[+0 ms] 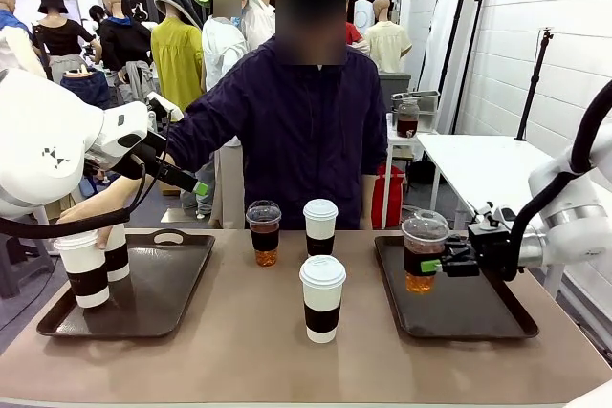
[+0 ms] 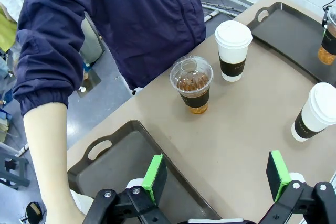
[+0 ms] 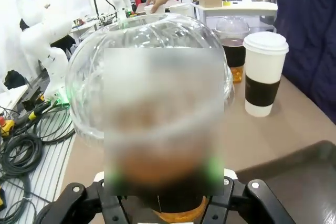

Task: Distribute the coffee onto the tray.
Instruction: Pick up one iced Americano and place it on the right Handle tray.

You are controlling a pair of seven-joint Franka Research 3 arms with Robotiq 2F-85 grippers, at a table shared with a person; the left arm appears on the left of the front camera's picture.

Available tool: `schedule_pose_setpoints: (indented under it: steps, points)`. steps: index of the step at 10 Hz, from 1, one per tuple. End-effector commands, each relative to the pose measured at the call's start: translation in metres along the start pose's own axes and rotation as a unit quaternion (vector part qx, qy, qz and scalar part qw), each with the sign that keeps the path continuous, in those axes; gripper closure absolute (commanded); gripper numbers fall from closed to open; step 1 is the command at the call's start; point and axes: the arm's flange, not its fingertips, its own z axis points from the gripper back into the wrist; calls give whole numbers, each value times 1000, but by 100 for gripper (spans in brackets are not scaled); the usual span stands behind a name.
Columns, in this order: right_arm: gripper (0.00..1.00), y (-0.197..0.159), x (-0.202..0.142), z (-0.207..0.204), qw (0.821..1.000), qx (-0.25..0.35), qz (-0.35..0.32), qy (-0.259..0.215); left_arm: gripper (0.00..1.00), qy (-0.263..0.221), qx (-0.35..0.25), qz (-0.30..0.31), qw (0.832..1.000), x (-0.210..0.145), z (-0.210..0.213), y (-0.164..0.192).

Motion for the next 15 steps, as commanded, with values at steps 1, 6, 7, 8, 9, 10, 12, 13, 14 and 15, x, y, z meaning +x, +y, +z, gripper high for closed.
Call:
schedule_pose_setpoints:
  steps: [1, 6, 7, 8, 9, 10, 12, 13, 14, 15]
  points:
    - [35, 10, -11, 7, 1000, 13, 11, -6, 0, 0, 0, 1, 1000, 0, 0, 1]
    - [35, 6, -45, 7, 1000, 5, -12, -4, 0, 0, 0, 1, 1000, 0, 0, 1]
    - [35, 1, -50, 6, 1000, 0, -20, -4, 0, 0, 0, 1, 1000, 0, 0, 1]
    - [35, -1, -55, 4, 1000, -5, -23, 5, 0, 0, 0, 1, 1000, 0, 0, 1]
    - [35, -3, -58, 3, 1000, -5, -24, 8, 0, 0, 0, 1, 1000, 0, 0, 1]
    - [35, -3, -59, 3, 1000, -8, -20, 12, 0, 0, 0, 1, 1000, 0, 0, 1]
    - [35, -5, -62, 1, 1000, -12, -19, 17, 0, 0, 0, 1, 1000, 0, 0, 1]
    - [35, -5, -64, 0, 1000, -11, -20, 21, 0, 0, 0, 1, 1000, 0, 0, 1]
    - [35, -6, -67, 0, 999, -8, -26, 23, 0, 0, 0, 1, 1000, 0, 0, 1]
    - [16, -6, -69, 0, 999, -7, -33, 26, 0, 0, 0, 1, 1000, 0, 0, 1]
